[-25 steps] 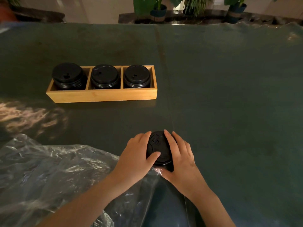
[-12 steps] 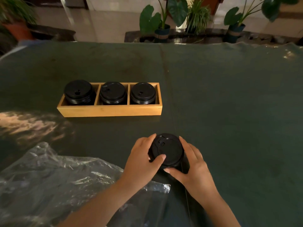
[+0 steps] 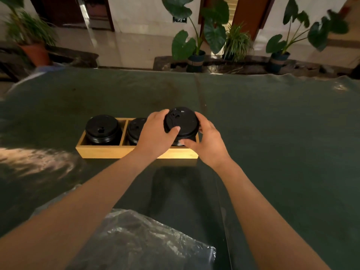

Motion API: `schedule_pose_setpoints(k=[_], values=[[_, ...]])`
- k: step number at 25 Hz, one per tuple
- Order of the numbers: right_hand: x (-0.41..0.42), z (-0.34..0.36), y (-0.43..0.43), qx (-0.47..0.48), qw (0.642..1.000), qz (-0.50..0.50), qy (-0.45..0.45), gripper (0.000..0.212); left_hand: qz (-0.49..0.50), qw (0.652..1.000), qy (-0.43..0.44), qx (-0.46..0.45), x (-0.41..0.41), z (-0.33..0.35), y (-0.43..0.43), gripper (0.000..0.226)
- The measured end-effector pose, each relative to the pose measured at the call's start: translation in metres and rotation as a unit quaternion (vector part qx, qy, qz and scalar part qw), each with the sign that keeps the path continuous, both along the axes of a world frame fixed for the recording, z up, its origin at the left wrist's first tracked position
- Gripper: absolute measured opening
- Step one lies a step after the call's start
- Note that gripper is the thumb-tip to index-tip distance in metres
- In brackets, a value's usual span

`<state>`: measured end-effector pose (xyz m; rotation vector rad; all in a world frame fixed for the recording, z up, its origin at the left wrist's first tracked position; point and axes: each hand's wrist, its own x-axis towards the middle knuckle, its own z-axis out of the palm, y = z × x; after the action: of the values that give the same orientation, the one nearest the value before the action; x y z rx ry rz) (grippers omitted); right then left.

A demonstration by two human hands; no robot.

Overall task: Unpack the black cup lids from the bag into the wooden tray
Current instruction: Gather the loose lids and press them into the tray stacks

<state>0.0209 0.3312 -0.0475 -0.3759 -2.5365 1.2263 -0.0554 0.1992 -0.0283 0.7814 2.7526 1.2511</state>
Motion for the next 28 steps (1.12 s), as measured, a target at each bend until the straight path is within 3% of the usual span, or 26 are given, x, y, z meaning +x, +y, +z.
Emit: schedule_pose_setpoints(k=[10, 14, 22, 28], values=[[-0.038, -0.032, 0.009, 0.075, 0.992, 0.002, -0.102, 0.081, -0.029, 0.993, 0.045, -0.109, -0.031, -0.046, 0.006, 0.053], [-0.036, -0.040, 0.011, 0.102, 0.989, -0.007, -0.110, 0.084, -0.029, 0.963, 0.161, -0.213, -0.030, -0.055, 0.005, 0.053], [-0.035, -0.055, 0.008, 0.166, 0.977, -0.017, -0.130, 0.089, -0.029, 0.895, 0.266, -0.357, -0.027, -0.060, -0.002, 0.061], [-0.024, -0.029, 0.010, 0.050, 0.993, -0.017, -0.109, 0.096, -0.049, 0.917, 0.222, -0.327, -0.026, -0.029, -0.018, 0.069]])
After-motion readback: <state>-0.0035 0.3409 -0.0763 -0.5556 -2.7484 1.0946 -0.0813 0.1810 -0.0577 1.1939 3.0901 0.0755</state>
